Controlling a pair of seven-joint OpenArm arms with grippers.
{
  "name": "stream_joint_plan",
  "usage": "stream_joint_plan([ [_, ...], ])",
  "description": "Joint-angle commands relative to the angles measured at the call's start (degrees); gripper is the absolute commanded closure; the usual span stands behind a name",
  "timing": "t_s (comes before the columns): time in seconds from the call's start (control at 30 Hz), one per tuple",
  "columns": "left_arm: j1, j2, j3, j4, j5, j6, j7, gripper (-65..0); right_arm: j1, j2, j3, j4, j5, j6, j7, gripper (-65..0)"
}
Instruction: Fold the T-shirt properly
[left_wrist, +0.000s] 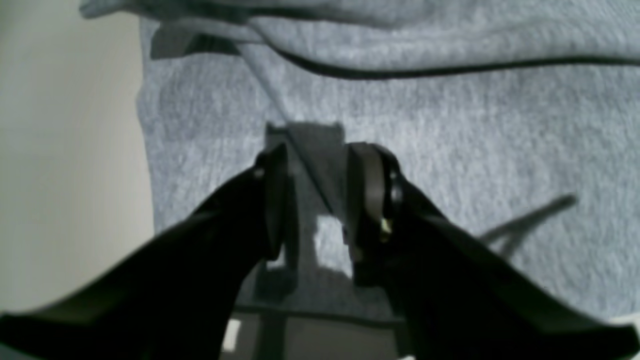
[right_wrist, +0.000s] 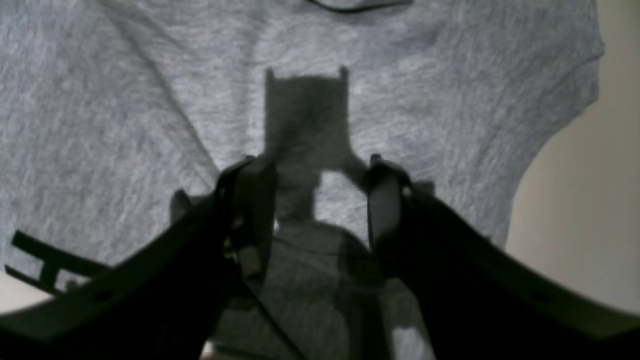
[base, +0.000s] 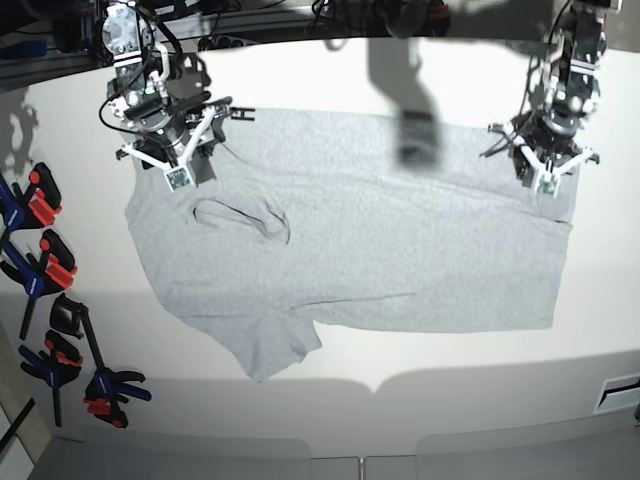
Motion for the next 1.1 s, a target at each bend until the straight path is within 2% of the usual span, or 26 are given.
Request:
stream_joint_plan([
  [0.0, 3.7, -0.3, 0.5, -0.8, 0.5, -1.6, 8.9, -18.9, -0.3, 0.6, 0.0, 0.8, -0.2, 1.9, -1.8, -29.1],
  [0.2, 13.9, 0.3, 0.5, 4.1, 0.5, -1.4, 9.6, -18.9, -0.4, 0.9, 0.0, 0.9, -0.8, 2.8, -3.6, -29.1],
  [0.37, 20.7, 1.0, 0.5, 11.8, 0.7, -1.3, 11.4, -19.0, -1.7, 4.0, 0.0, 0.9, -0.8, 2.8, -4.6, -29.1],
  [0.4, 21.4, 1.0, 0.5, 13.0, 1.4, -0.4, 11.4, -19.0, -2.4, 4.9, 0.0, 0.9, -0.6, 2.8, -4.6, -29.1],
  [0.5, 22.4, 1.0, 0.5, 16.0, 5.0, 3.4, 11.5, -19.0, -4.2, 7.0, 0.0, 0.9, -0.6, 2.4, -4.5, -29.1],
  [0.57, 22.2, 1.0, 0.5, 17.1, 7.2, 4.7, 11.4, -19.0, -4.9, 7.9, 0.0, 0.9, -0.3, 1.2, -3.7, -29.1],
  [0.67, 21.5, 1.0, 0.5, 18.2, 9.3, 4.8, 11.5, -19.0, -4.7, 8.1, 0.0, 0.9, -0.1, 0.7, -2.9, -29.1],
  [0.9, 21.1, 1.0, 0.5, 20.0, 9.7, 5.0, 11.9, -19.0, -4.7, 8.1, 0.0, 0.9, -0.2, -0.9, -1.6, -29.1],
  [1.07, 21.1, 1.0, 0.5, 24.3, 14.1, 5.0, 11.9, -19.0, -4.7, 8.1, 0.0, 0.9, -0.2, -0.9, -1.6, -29.1],
])
